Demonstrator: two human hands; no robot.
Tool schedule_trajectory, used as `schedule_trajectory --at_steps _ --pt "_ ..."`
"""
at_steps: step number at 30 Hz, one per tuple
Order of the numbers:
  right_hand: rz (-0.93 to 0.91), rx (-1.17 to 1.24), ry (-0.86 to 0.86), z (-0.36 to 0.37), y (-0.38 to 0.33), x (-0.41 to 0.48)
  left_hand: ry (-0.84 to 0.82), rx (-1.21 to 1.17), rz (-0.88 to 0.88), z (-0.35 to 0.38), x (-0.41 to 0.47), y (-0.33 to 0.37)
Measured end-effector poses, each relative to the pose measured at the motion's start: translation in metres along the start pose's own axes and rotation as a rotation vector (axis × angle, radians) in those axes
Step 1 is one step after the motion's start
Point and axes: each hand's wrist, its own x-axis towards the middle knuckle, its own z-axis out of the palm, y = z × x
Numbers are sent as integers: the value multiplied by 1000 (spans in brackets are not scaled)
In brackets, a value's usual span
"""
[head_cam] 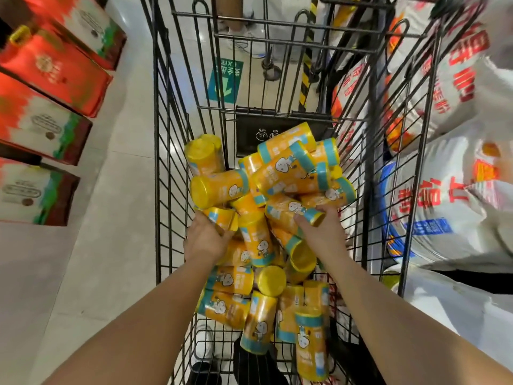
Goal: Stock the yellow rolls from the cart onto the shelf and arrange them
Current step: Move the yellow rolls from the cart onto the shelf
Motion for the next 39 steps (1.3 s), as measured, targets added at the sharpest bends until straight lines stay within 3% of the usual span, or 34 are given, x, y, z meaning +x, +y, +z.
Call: schedule_trajectory --at_steps 6,11,20,28,32,39 --pt "9 -47 17 2 -3 -2 92 111 -29 11 -1 2" --pt "28 -25 34 4 -1 -10 43 171 -36 14 -6 -2" --pt "159 148 27 -2 1 -34 -63 2 47 2 -38 -16" --pt "316 499 -185 -6 14 -75 -104 -226 94 -22 -65 -7" --pt "390 644 -273 -11 19 -108 -210 -453 80 -45 -95 1" --pt "256 690 -290 -32 13 -180 -348 -697 137 -97 -149 6"
